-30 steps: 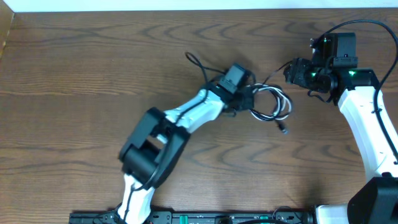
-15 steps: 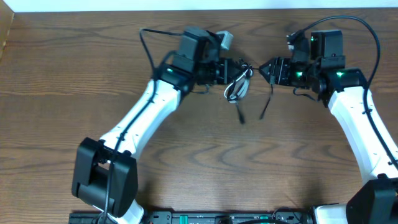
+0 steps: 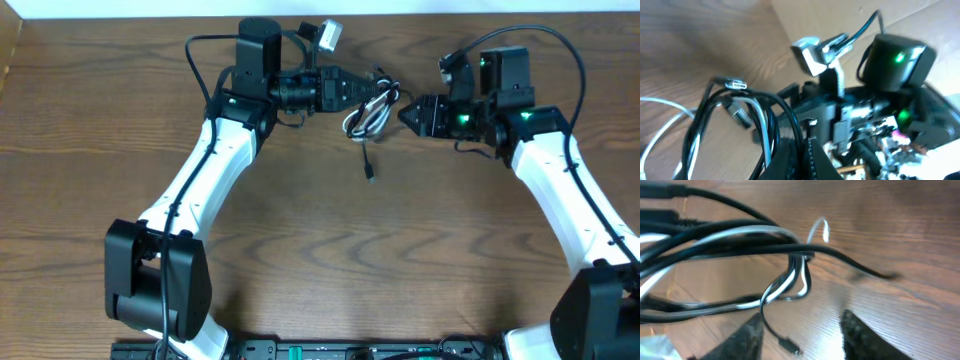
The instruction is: Untangle cables
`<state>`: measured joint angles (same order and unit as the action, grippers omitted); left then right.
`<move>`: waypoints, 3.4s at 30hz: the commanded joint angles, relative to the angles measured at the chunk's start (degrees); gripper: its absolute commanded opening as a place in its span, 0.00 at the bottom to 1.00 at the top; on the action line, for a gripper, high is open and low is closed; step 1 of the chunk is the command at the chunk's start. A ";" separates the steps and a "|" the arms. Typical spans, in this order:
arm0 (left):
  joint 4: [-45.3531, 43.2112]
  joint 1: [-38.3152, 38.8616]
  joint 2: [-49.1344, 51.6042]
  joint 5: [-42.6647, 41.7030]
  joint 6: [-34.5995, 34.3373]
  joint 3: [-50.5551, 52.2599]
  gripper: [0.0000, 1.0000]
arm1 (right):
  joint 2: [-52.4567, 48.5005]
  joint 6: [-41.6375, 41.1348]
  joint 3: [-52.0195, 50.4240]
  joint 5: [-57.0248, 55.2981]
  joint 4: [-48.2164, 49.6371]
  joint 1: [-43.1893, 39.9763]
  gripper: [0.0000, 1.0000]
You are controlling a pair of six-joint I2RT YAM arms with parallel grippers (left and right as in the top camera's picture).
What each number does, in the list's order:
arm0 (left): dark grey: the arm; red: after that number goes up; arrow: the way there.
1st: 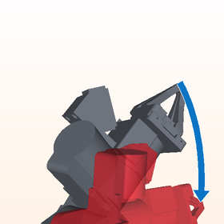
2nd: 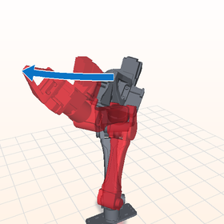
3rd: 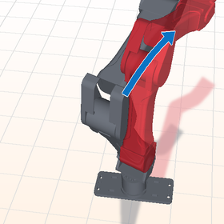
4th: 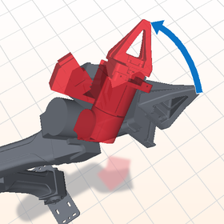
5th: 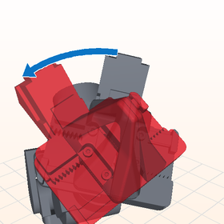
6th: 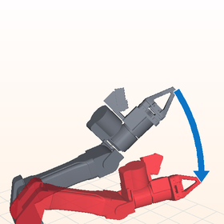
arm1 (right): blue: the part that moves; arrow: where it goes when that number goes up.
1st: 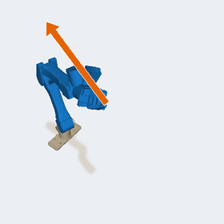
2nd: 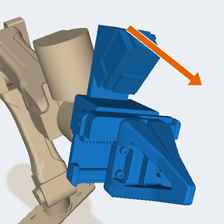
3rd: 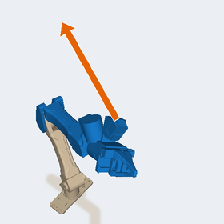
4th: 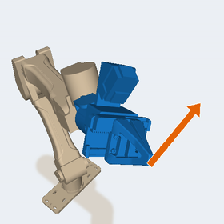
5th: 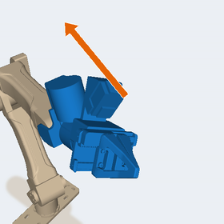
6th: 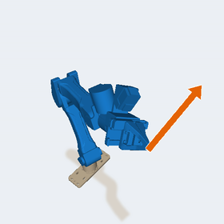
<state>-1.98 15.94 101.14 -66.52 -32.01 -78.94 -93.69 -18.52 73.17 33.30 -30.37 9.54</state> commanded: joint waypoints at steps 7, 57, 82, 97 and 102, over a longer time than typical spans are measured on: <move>-5.77 -0.13 -0.22 -3.15 -15.63 -0.55 0.08 | -1.18 -4.68 0.17 -3.41 3.61 0.92 0.40; 14.95 1.49 0.20 36.59 -1.81 -0.04 0.17 | -10.88 -4.48 0.28 -24.76 -7.91 -1.49 0.21; 5.31 11.91 23.34 62.71 -0.59 0.00 0.48 | -10.88 -1.97 0.28 -22.21 -7.28 -3.08 0.37; 6.93 15.47 23.74 61.86 1.18 0.07 0.07 | -10.88 0.39 0.28 -22.16 -8.87 -3.13 0.40; 9.70 13.88 14.51 54.49 4.39 0.07 0.07 | -10.88 5.05 0.28 -14.05 -8.55 -3.13 0.38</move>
<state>6.11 31.03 122.67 -7.40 -30.65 -78.91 -104.62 -18.31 73.32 12.21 -39.64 6.50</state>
